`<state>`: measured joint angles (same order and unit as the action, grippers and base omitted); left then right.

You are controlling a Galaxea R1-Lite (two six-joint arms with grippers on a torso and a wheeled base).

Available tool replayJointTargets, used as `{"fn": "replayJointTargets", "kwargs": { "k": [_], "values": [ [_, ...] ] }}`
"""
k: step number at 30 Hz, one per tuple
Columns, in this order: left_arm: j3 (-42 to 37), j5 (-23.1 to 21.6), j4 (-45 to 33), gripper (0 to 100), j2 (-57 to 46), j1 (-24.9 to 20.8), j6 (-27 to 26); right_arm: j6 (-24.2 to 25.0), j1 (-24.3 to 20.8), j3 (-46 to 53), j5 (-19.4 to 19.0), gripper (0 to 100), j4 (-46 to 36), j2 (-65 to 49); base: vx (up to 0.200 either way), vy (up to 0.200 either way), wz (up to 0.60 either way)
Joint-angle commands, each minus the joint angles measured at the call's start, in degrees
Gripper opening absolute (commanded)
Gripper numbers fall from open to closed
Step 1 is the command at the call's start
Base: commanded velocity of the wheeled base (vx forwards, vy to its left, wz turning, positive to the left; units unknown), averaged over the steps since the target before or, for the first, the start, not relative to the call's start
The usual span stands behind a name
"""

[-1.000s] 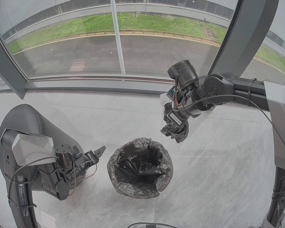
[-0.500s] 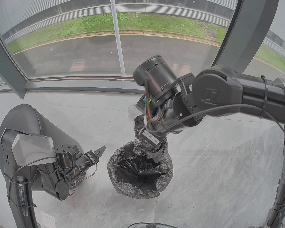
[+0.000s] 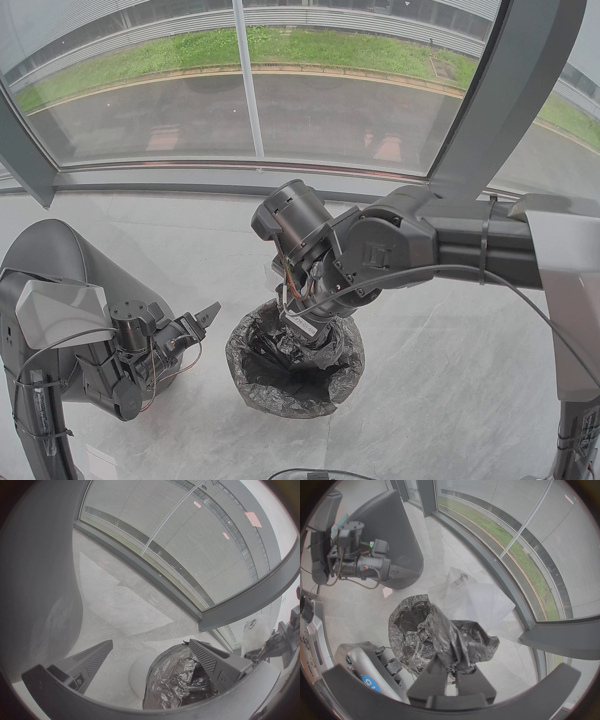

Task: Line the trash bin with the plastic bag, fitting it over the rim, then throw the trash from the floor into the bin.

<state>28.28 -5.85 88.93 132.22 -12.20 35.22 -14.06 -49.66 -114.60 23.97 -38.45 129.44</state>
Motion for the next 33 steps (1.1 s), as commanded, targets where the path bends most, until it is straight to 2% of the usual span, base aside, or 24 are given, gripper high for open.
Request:
{"fn": "replayJointTargets", "kwargs": {
  "k": [1, 6, 13, 16, 19, 21, 22, 23, 25, 31, 33],
  "values": [
    [-0.42, -0.04, 0.01, 100, -1.70, -0.01, 0.03, 0.78, 0.18, 0.01, 0.03, 0, 0.13, 3.19, 0.000, 0.000, 0.00],
    [-1.21, -0.04, 0.01, 100, -4.43, -0.01, -0.33, 0.96, 0.18, 0.01, 0.12, 0, 0.13, 4.24, 0.000, 0.000, 0.00],
    [-4.38, 0.23, 0.01, 100, -13.65, -0.89, -0.85, 1.22, 0.09, 0.01, 0.12, 0, 0.22, 4.33, 0.000, 0.000, 0.00],
    [-6.31, 1.90, -0.07, 100, -22.00, -1.24, -2.70, 1.31, -0.17, 0.01, 0.12, 0, 0.22, 4.33, 0.000, 0.000, 0.00],
    [-7.98, 3.57, -0.07, 100, -27.98, -1.24, -7.09, 1.49, -0.43, 0.01, 0.12, 0, 0.22, 4.59, 0.000, 0.000, 0.00],
    [-10.79, 7.08, -0.07, 100, -33.61, -1.33, -15.79, 1.49, -0.96, 0.01, 0.12, 0, 0.22, 5.47, 0.000, 0.000, 0.00],
    [-11.32, 7.61, -0.07, 100, -34.22, -1.24, -17.03, 1.49, -1.05, 0.01, 0.12, 0, 0.22, 5.56, 0.000, 0.000, 0.00],
    [-13.78, 10.07, -0.07, 100, -37.47, -1.24, -23.27, 1.49, -1.14, 0.01, 0.03, 0, 0.30, 6.18, 0.000, 0.000, 0.00],
    [-17.74, 12.44, -0.07, 100, -41.43, -1.24, -28.10, 1.40, -1.22, 0.01, 0.03, 0, 0.39, 6.97, 0.000, 0.000, 0.00],
    [-28.28, 12.88, -0.34, 100, -52.94, 1.39, -31.97, 1.40, -1.75, 0.01, 0.12, 0, 1.97, 8.11, 0.000, 0.000, 0.00],
    [-28.28, 13.23, -3.32, 100, -56.46, 3.06, -33.99, 1.31, -1.75, 0.01, 0.03, 0, 3.03, 8.37, 0.000, 0.000, 0.00]
  ]
}}
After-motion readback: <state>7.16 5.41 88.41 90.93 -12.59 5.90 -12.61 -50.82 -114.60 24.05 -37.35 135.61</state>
